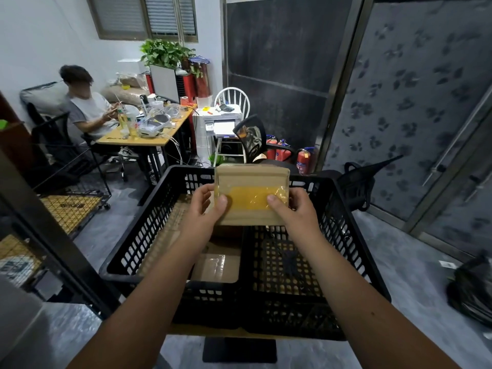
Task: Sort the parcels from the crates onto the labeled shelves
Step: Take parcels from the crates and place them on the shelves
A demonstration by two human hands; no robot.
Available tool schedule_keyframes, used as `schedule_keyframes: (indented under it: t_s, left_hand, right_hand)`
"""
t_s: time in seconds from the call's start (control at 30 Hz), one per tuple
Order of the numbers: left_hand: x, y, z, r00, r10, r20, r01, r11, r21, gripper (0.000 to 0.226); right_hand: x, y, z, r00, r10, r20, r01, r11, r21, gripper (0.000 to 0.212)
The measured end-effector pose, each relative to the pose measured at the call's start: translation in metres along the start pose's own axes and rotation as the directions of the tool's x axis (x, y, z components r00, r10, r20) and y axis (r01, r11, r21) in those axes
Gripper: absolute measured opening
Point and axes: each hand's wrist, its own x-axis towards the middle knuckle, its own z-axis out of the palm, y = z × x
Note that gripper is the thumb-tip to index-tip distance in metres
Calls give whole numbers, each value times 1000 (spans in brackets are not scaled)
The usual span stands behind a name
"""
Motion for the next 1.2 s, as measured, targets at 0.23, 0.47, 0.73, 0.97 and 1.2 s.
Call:
schedule_keyframes:
  t_s: [0.23, 0.47, 0.73, 0.97, 1.2]
  left_hand:
    - [11, -2, 2, 997, -70, -25, 71, 997, 25, 64]
    - [10, -8, 2, 997, -78, 13, 76, 988, 138, 103]
    - [13, -11, 4, 998, -63, -2, 62, 987, 148, 91]
    - [14, -15, 0, 999, 22, -26, -20, 997, 71, 44]
    - [17, -32, -15, 995, 94, -22, -88, 979, 181, 60]
  right_hand:
    - [6, 5, 5, 981, 144, 131, -156, 983, 91, 39]
    - [9, 5, 6, 983, 30, 183, -50, 994, 101, 78]
    - [10, 6, 12, 994, -42, 99, 52, 993, -103, 110]
    - [8, 13, 11, 995, -98, 6, 98, 983, -154, 108]
    - [-1, 14, 11, 993, -117, 11, 117, 986, -121, 99]
